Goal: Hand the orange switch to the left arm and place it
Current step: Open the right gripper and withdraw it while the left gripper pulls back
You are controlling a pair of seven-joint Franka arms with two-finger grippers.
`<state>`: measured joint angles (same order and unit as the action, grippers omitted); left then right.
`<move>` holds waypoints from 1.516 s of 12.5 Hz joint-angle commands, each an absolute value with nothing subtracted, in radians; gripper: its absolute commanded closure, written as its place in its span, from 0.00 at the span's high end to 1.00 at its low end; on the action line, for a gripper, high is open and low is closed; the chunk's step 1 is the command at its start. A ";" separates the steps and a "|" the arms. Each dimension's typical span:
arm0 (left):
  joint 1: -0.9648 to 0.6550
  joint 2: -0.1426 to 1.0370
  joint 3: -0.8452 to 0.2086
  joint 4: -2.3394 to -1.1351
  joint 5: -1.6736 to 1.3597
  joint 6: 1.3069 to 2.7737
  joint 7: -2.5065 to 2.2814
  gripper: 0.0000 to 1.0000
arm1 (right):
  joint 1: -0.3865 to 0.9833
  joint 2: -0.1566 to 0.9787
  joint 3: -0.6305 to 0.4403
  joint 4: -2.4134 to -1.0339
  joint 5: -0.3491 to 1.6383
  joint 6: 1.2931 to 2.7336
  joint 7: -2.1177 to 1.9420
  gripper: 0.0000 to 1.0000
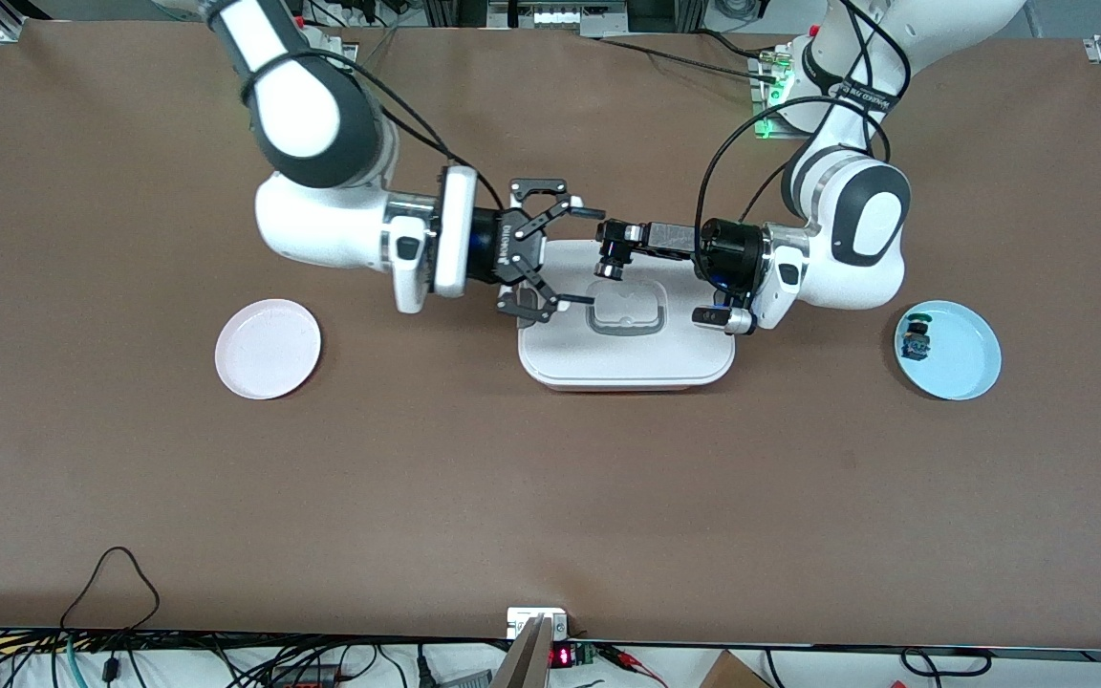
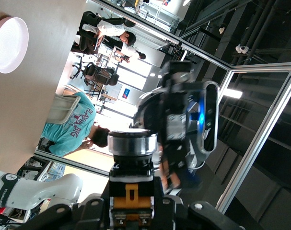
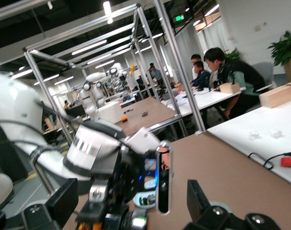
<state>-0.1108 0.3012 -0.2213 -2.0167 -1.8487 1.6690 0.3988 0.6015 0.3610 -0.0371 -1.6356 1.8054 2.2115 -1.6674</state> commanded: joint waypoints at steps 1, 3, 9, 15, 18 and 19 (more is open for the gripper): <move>-0.109 0.299 -0.221 -2.020 -1.865 1.652 0.403 0.00 | 0.569 0.330 -0.031 -1.618 1.744 2.191 -1.568 1.00; -0.103 0.299 -0.213 -2.025 -1.853 1.649 0.406 0.00 | 0.500 0.321 -0.034 -1.605 1.656 2.065 -1.499 1.00; -0.031 0.261 -0.129 -2.022 -1.594 1.534 0.405 0.00 | 0.201 0.319 -0.035 -1.572 1.412 1.581 -1.434 1.00; -0.002 0.239 0.052 -1.944 -1.202 1.362 0.410 0.00 | 0.035 0.278 -0.087 -1.572 1.157 1.330 -1.413 1.00; 0.011 0.213 0.101 -1.867 -1.007 1.324 0.413 0.00 | 0.032 0.249 -0.156 -1.572 1.027 1.278 -1.402 1.00; 0.032 0.197 0.100 -1.835 -0.917 1.315 0.414 0.00 | 0.032 0.238 -0.170 -1.569 0.991 1.275 -1.363 1.00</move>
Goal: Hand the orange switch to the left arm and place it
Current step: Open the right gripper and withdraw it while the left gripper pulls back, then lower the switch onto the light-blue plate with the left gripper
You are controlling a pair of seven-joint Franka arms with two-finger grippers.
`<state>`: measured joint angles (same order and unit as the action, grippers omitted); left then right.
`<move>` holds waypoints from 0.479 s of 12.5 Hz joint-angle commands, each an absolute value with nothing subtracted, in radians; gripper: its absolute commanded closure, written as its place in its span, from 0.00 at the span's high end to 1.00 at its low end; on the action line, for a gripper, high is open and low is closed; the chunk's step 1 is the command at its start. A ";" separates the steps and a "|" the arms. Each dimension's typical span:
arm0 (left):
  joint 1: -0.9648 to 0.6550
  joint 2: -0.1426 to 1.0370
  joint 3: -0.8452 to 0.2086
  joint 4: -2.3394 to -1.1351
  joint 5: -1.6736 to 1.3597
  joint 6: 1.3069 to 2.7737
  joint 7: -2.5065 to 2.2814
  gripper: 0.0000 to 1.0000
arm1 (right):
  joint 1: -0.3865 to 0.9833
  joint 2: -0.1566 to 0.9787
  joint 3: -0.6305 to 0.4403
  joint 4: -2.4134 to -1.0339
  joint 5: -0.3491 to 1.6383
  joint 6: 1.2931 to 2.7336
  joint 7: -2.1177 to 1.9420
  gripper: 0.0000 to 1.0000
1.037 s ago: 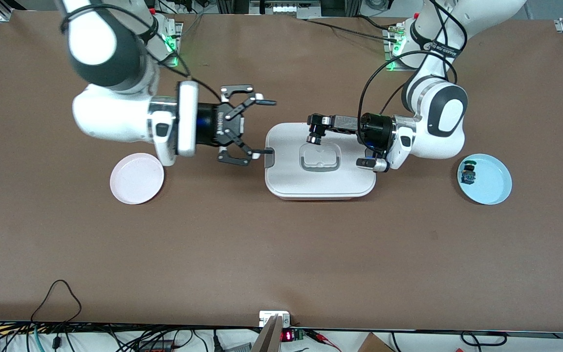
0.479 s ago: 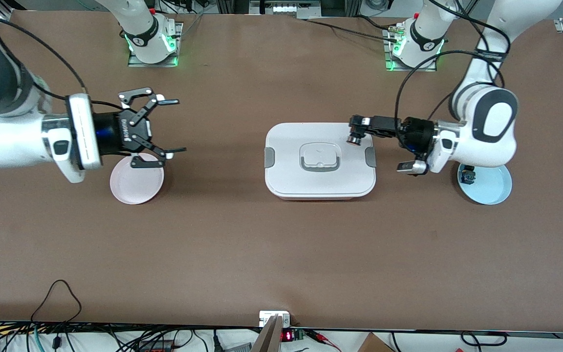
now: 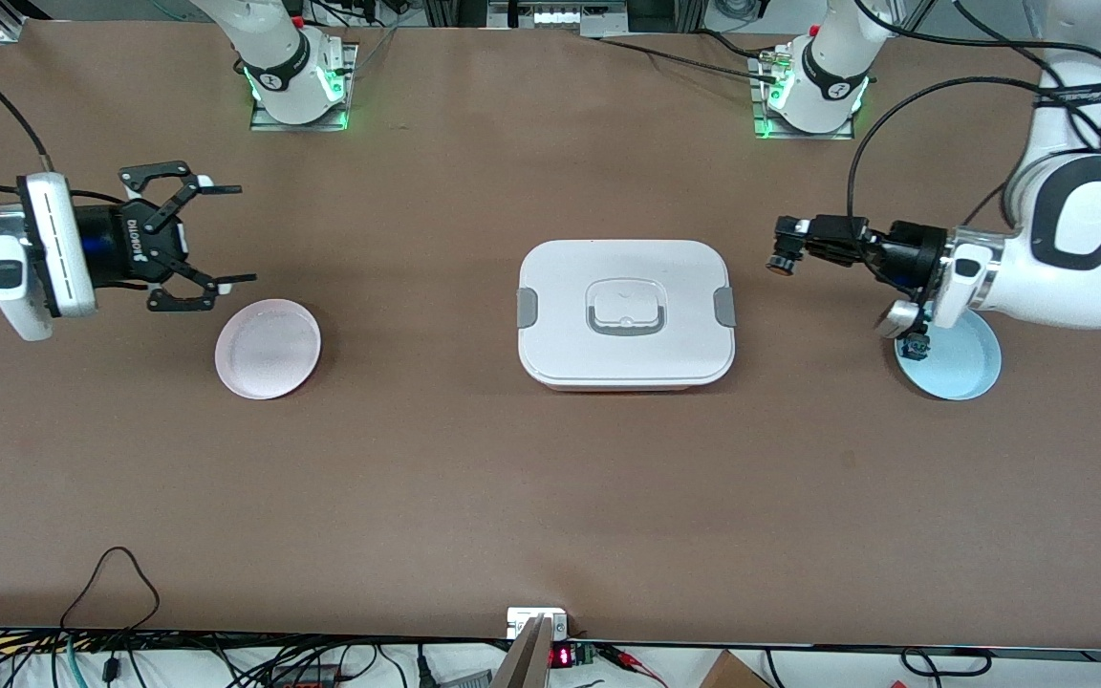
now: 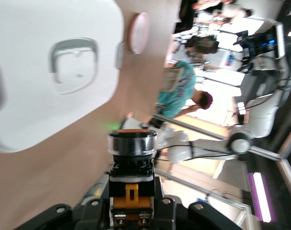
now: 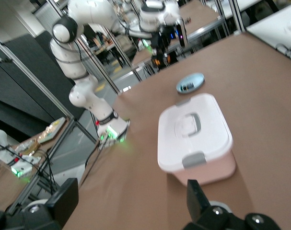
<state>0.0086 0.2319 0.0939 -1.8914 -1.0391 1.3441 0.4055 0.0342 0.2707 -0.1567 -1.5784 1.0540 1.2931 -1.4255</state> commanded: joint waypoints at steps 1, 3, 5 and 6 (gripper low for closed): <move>0.038 0.183 0.100 -1.801 -0.832 1.302 0.440 0.00 | 0.034 0.220 -0.178 -1.569 0.948 1.273 -1.314 1.00; 0.057 0.164 0.101 -1.746 -0.647 1.305 0.590 0.00 | 0.032 0.169 -0.179 -1.569 0.823 1.281 -1.220 1.00; 0.090 0.164 0.100 -1.727 -0.511 1.310 0.778 0.00 | 0.032 0.112 -0.179 -1.572 0.702 1.285 -1.146 1.00; 0.101 0.164 0.100 -1.726 -0.456 1.315 0.866 0.00 | 0.034 0.092 -0.179 -1.572 0.648 1.285 -1.109 1.00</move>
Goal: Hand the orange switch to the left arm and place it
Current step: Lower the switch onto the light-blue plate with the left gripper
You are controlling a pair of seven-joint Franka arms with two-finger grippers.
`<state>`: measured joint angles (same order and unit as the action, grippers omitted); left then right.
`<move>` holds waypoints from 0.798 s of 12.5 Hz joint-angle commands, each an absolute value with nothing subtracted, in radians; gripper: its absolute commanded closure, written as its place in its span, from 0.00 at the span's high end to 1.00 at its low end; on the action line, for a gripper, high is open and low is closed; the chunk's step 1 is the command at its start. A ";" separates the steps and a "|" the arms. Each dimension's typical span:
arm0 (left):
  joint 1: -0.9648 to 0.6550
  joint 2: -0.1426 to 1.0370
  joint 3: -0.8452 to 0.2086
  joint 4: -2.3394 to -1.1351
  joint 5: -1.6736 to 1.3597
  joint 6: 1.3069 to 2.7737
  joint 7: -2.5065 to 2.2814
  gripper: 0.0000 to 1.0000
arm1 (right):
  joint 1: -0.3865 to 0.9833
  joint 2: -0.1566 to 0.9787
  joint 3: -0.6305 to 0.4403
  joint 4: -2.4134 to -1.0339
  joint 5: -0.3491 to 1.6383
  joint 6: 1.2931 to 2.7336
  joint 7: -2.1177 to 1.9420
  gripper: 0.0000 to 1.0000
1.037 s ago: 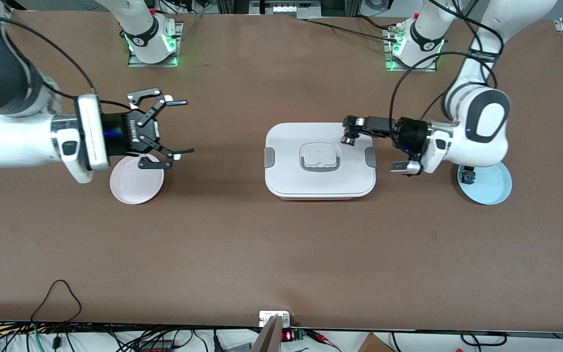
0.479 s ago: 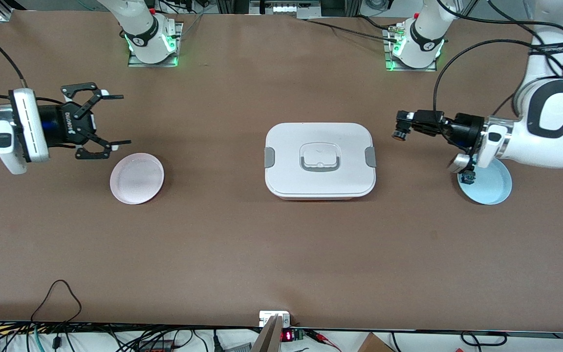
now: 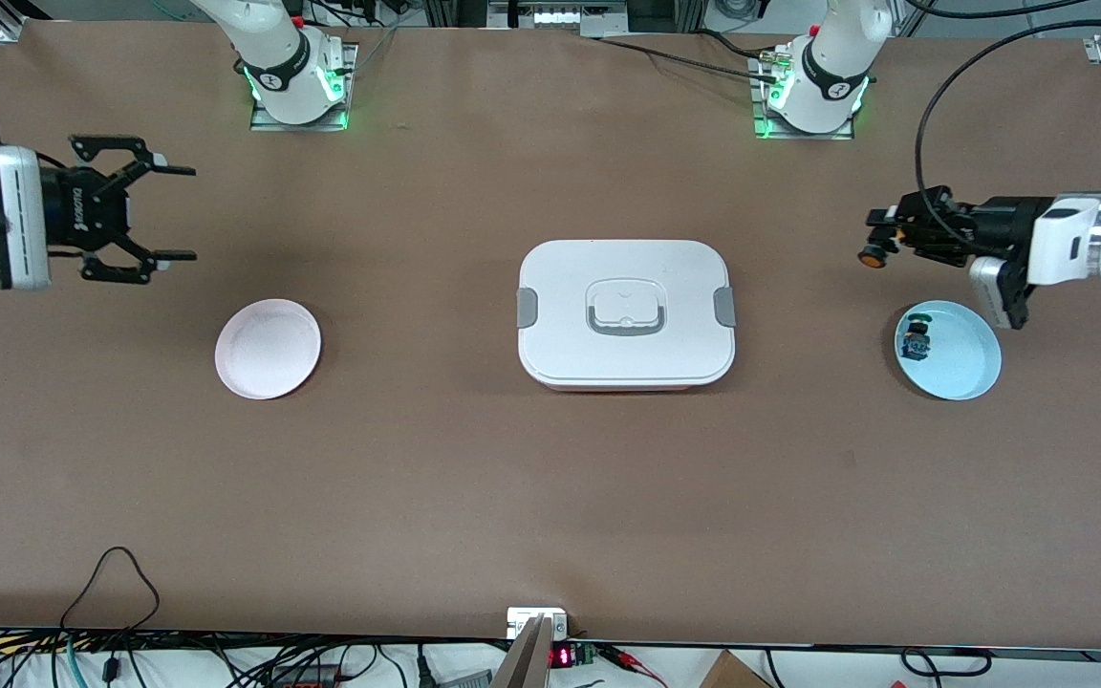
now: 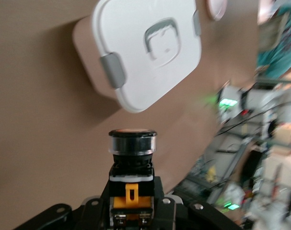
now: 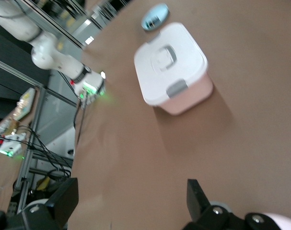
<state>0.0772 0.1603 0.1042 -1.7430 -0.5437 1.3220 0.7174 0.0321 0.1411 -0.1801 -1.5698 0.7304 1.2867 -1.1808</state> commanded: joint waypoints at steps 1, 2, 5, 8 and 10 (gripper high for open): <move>0.113 0.164 0.100 -1.724 -0.392 1.321 0.935 0.00 | 0.034 0.080 -0.178 -1.572 0.591 1.287 -1.088 1.00; 0.114 0.164 0.097 -1.720 -0.323 1.334 0.989 0.00 | 0.034 0.078 -0.179 -1.572 0.542 1.290 -1.088 1.00; 0.138 0.158 0.087 -1.713 -0.201 1.376 1.149 0.00 | 0.029 0.054 -0.190 -1.572 0.398 1.313 -0.999 1.00; 0.144 0.160 0.081 -1.727 -0.095 1.471 1.291 0.00 | 0.044 -0.006 -0.178 -1.586 0.215 1.328 -0.780 1.00; 0.164 0.176 0.078 -1.744 -0.061 1.541 1.363 0.00 | 0.069 -0.024 -0.176 -1.589 0.115 1.338 -0.650 1.00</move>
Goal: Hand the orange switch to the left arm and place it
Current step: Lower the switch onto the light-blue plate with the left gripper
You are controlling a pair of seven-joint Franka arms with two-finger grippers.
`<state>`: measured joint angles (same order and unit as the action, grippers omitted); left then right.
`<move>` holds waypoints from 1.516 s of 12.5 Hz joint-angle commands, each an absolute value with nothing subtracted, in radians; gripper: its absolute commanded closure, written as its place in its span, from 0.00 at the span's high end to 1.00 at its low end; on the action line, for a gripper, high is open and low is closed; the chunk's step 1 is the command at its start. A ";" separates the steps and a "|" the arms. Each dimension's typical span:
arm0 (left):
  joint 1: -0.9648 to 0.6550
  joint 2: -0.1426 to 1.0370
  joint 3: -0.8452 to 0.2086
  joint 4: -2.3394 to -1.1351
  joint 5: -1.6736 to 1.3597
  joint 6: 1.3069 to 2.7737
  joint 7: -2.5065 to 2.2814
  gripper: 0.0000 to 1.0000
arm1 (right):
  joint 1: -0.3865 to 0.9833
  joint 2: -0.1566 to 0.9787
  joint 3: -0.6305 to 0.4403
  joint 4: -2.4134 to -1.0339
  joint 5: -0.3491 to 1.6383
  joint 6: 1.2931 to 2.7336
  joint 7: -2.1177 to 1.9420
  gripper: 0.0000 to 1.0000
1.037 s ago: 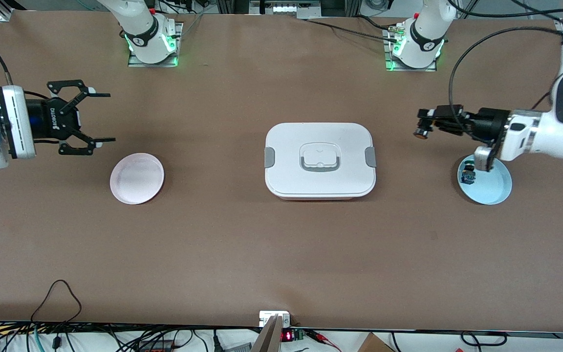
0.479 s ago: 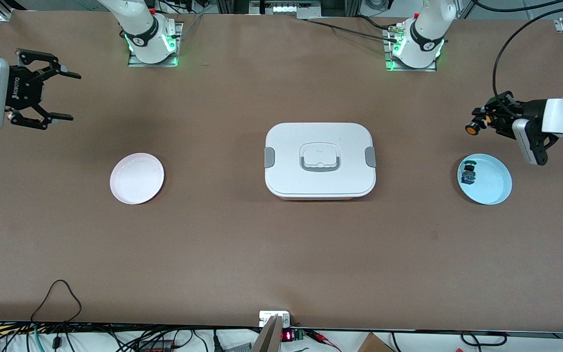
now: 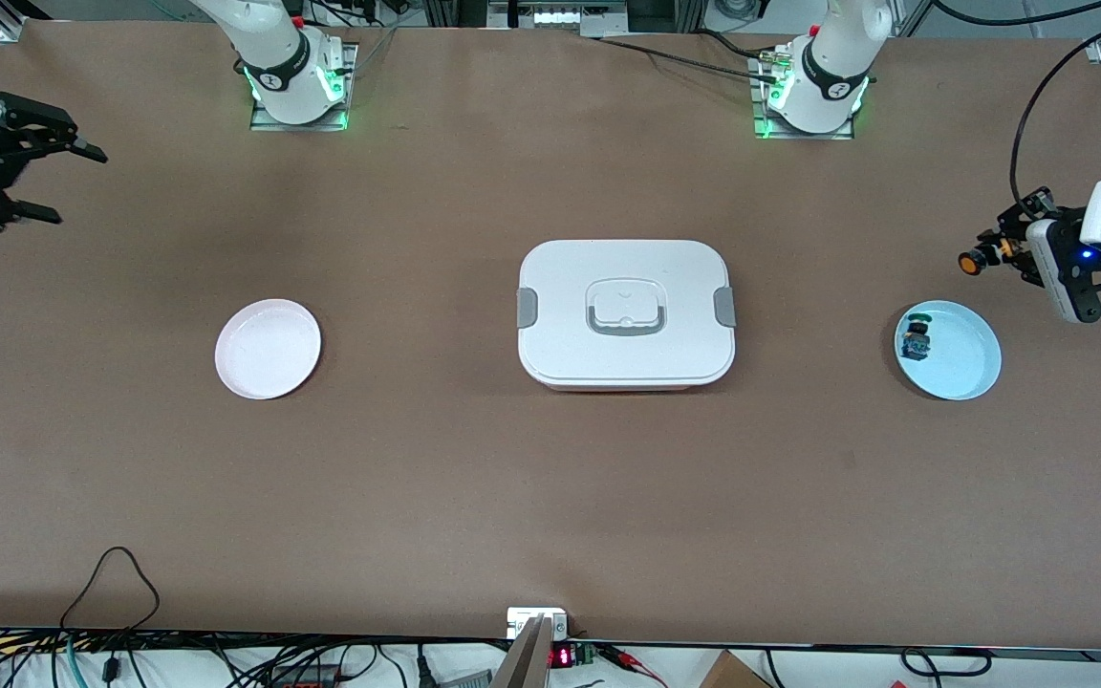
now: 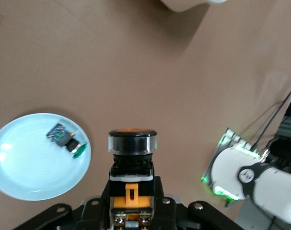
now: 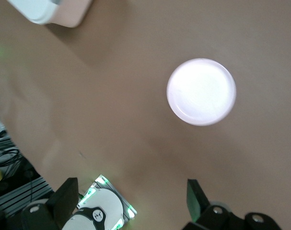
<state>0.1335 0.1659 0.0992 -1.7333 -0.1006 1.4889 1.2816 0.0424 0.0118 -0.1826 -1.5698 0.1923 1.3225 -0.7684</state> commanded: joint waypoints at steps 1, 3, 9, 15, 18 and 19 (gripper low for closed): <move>0.167 0.190 0.078 -1.746 -0.061 1.572 1.408 0.00 | 0.086 -0.041 -0.176 -1.597 0.074 1.336 -0.597 1.00; 0.192 0.234 0.078 -1.743 -0.051 1.623 1.489 0.00 | 0.148 -0.104 -0.166 -1.644 0.026 1.333 -0.444 1.00; 0.221 0.346 0.078 -1.744 0.057 1.793 1.716 0.00 | 0.141 -0.302 -0.150 -1.933 -0.048 1.531 -0.410 1.00; 0.265 0.475 0.077 -1.744 0.057 1.890 1.828 0.00 | 0.100 -0.194 -0.169 -1.905 -0.006 1.724 -0.351 1.00; 0.275 0.514 0.077 -1.744 0.057 1.913 1.830 0.00 | 0.115 -0.147 -0.161 -1.868 -0.003 1.729 -0.350 1.00; 0.275 0.525 0.077 -1.744 0.057 1.917 1.842 0.00 | 0.124 -0.143 -0.157 -1.859 -0.005 1.730 -0.351 1.00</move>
<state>0.2567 0.5064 0.0917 -1.7559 0.0363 1.9055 1.8046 0.1112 -0.1583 -0.1667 -1.8981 -0.0168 1.7362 -0.3650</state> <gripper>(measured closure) 0.674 0.000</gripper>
